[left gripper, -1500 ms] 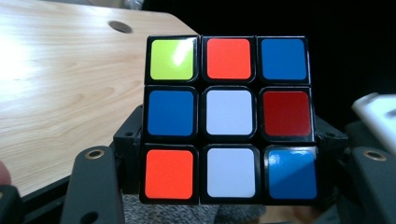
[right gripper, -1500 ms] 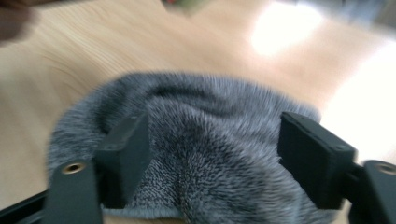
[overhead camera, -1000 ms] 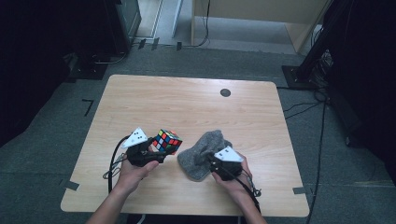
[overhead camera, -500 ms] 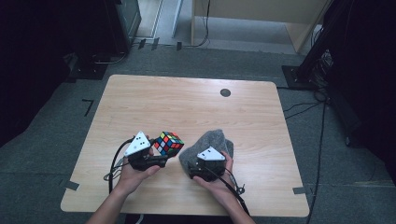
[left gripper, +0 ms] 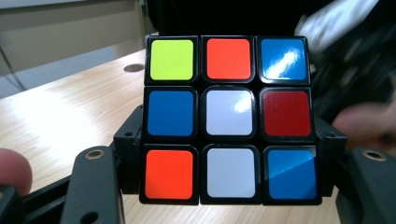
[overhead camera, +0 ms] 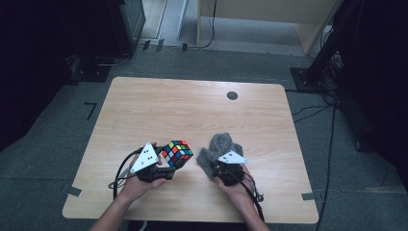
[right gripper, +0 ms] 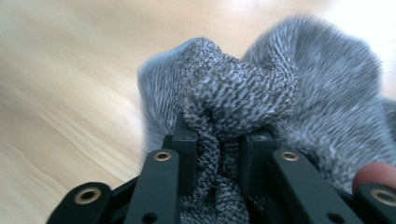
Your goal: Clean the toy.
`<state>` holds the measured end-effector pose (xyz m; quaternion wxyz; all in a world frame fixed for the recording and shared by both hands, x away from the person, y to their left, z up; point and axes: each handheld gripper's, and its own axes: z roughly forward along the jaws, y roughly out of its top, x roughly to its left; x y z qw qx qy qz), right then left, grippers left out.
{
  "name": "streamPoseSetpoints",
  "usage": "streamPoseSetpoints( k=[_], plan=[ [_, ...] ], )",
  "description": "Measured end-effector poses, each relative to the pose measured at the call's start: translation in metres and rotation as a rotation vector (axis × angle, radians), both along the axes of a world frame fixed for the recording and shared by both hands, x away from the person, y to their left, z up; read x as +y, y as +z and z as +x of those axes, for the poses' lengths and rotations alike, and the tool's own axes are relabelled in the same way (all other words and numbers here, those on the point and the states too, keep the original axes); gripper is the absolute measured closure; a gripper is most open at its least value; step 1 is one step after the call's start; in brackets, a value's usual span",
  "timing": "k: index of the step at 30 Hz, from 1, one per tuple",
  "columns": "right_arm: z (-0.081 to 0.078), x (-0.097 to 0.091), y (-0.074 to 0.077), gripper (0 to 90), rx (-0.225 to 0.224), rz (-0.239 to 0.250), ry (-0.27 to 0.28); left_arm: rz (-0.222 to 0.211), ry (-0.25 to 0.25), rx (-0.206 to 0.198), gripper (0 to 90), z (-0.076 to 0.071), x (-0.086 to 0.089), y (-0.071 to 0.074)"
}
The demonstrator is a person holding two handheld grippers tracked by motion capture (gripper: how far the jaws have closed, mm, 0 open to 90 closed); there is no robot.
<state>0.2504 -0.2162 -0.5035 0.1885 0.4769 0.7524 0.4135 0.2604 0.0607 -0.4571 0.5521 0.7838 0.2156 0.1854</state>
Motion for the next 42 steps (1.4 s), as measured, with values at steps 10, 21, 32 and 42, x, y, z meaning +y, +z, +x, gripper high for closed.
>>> streamPoseSetpoints(
  k=[10,21,32,42],
  plan=[
    [-0.042,0.01,0.063,73.0,-0.334,0.312,0.224,0.191,-0.074,-0.136,33.8,-0.02,-0.03,-0.014],
    [-0.029,0.001,0.047,74.0,-0.25,0.261,0.156,0.15,-0.072,-0.138,33.8,-0.019,-0.026,-0.008],
    [-0.032,0.007,0.047,74.7,-0.228,0.264,0.168,0.149,-0.065,-0.133,33.8,-0.02,-0.026,-0.008],
    [-0.034,0.011,0.045,74.6,-0.262,0.214,0.158,0.146,-0.079,-0.135,33.8,-0.022,-0.029,-0.008]
  ],
)
